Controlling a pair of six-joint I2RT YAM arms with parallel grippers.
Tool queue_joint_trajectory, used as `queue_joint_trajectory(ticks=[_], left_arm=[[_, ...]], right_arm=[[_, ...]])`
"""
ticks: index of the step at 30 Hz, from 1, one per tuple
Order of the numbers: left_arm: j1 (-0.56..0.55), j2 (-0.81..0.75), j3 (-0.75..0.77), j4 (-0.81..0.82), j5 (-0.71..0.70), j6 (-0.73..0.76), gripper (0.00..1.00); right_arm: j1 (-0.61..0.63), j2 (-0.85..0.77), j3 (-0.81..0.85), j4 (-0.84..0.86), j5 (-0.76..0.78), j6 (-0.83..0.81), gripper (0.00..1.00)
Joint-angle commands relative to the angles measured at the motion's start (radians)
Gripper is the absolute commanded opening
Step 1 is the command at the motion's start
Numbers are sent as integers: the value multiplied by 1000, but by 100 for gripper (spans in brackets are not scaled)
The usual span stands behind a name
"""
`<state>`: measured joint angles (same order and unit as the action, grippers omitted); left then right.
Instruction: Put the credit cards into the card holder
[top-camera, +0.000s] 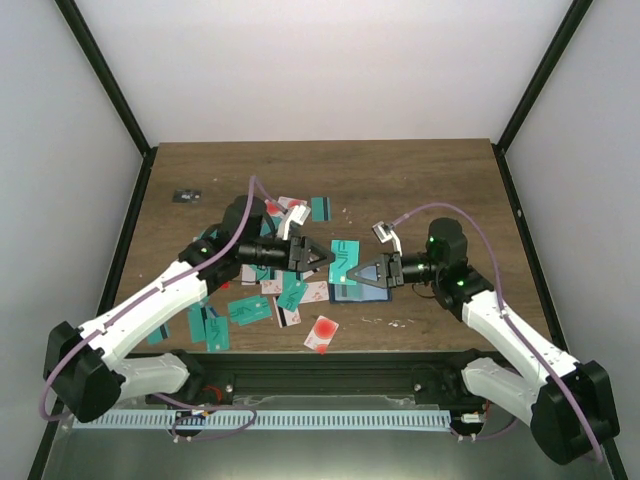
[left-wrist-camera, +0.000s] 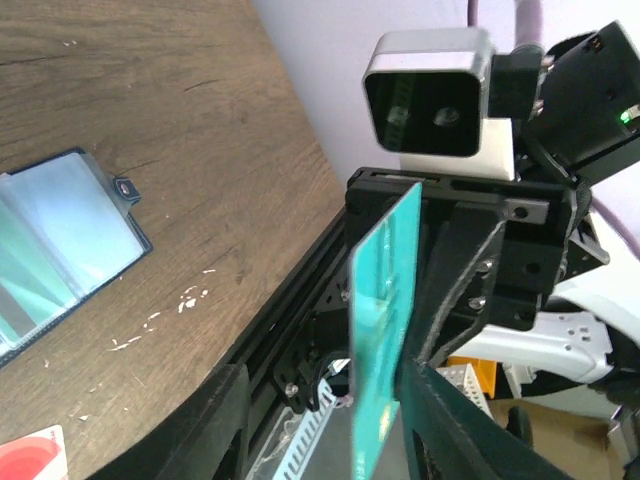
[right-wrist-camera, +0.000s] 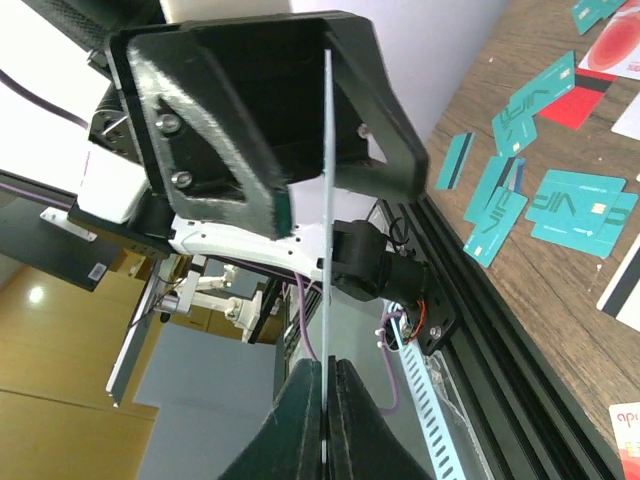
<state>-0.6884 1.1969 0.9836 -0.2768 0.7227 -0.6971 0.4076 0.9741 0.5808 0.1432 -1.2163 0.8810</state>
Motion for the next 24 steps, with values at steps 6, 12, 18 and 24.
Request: queue_joint_trajectory(ticks=[6,12,18,24], left_arm=[[4,17,-47,160,102,-64,23],[4,22,-67,237,138,-107,8],[2,45,-71,295,160,-146,4],[2,58,-50,192,58,-128,4]], right_arm=[[-10,22,15,102,-52,39,1],[-10,39,17,120,-54,40,1],[-9,51,33,58,-41,11,9],[-33,36,136,-332,177,-197,54]])
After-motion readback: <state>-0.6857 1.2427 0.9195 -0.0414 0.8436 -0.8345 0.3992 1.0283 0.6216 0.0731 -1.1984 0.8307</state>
